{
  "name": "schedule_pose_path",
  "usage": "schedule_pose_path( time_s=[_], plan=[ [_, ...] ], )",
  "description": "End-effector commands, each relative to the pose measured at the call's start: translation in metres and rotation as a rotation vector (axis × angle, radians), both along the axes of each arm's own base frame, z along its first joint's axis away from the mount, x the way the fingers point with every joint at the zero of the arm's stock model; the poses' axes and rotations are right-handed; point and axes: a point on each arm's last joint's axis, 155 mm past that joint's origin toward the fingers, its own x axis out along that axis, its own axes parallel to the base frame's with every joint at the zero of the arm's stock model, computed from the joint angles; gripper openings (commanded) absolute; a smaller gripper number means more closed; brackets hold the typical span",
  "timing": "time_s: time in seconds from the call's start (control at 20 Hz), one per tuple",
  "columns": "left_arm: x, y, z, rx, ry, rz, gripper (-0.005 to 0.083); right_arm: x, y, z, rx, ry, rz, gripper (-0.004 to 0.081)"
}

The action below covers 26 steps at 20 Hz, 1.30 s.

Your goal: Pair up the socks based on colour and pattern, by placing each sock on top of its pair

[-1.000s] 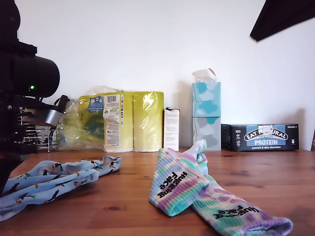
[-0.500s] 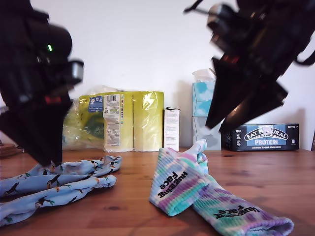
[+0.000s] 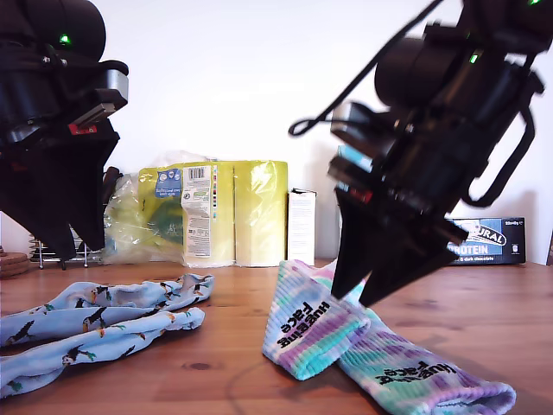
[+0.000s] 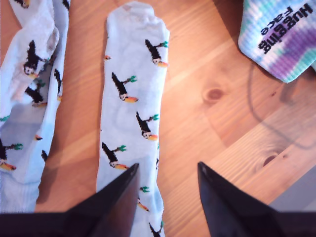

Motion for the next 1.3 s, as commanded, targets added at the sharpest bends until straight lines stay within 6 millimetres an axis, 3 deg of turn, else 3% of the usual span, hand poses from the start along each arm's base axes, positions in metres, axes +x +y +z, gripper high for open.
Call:
schedule_pose_path(
  time_s=[0.0,0.15,0.2,0.3,0.45,0.65,1.05,1.25],
  plan=[
    [-0.003,0.001,-0.002,0.003,0.009,0.001,0.0337,-0.002,0.007,-0.006,0.01,0.028,0.015,0.0307],
    [-0.005,0.001,-0.002,0.004,0.013,0.0,0.0337,-0.012,0.008,-0.016,-0.002,0.071,0.033,0.0283],
    [-0.004,0.001,-0.002,0.004,0.013,0.0,0.0337,-0.015,0.01,-0.016,-0.001,0.08,0.042,0.0208],
    [-0.004,0.001,-0.002,0.004,0.012,0.0,0.0337,-0.022,0.012,-0.014,-0.015,0.102,0.057,-0.0023],
    [-0.003,0.001,-0.002,0.002,0.008,0.0,0.0337,-0.029,0.01,-0.004,-0.055,0.148,0.063,-0.0013],
    [-0.003,0.001,-0.002,0.003,0.008,-0.001,0.0337,-0.015,-0.004,0.019,-0.188,0.118,0.037,-0.0013],
    [0.004,-0.002,0.0,-0.011,-0.025,-0.004,0.0337,0.014,-0.051,0.074,-0.536,-0.058,0.042,-0.0013],
    [0.007,-0.004,0.001,-0.016,-0.041,-0.01,0.0337,0.017,-0.074,0.088,-0.723,-0.132,0.086,-0.0013]
  ],
)
